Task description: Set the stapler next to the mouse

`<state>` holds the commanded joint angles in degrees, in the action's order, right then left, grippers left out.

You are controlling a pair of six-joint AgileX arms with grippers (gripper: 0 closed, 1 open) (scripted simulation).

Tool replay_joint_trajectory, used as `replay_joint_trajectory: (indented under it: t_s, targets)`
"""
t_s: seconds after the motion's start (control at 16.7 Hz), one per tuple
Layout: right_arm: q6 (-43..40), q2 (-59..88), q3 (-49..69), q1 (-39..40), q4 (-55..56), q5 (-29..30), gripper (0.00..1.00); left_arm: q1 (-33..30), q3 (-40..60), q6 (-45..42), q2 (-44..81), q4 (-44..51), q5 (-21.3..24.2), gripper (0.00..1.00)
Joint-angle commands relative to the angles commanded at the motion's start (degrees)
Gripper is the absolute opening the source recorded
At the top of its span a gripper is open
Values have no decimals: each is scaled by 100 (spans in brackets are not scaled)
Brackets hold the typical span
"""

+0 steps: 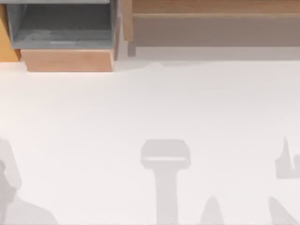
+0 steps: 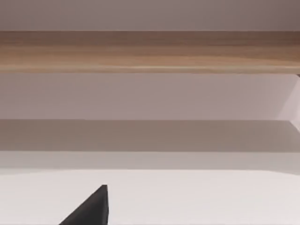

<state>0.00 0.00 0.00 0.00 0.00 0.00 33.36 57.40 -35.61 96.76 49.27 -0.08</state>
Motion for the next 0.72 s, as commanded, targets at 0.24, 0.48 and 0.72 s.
replay_joint_trajectory:
  t_s: [0.24, 0.48, 0.72]
  targets:
    - [0, 0, 0, 0, 0, 0, 100, -21, 1053, 40, 697, 312, -10, 0]
    - [0, 0, 0, 0, 0, 0, 100, -79, 2400, 93, 1682, 756, -29, 0]
    - [0, 0, 0, 0, 0, 0, 100, -172, 3839, 188, 2669, 1202, -48, 0]
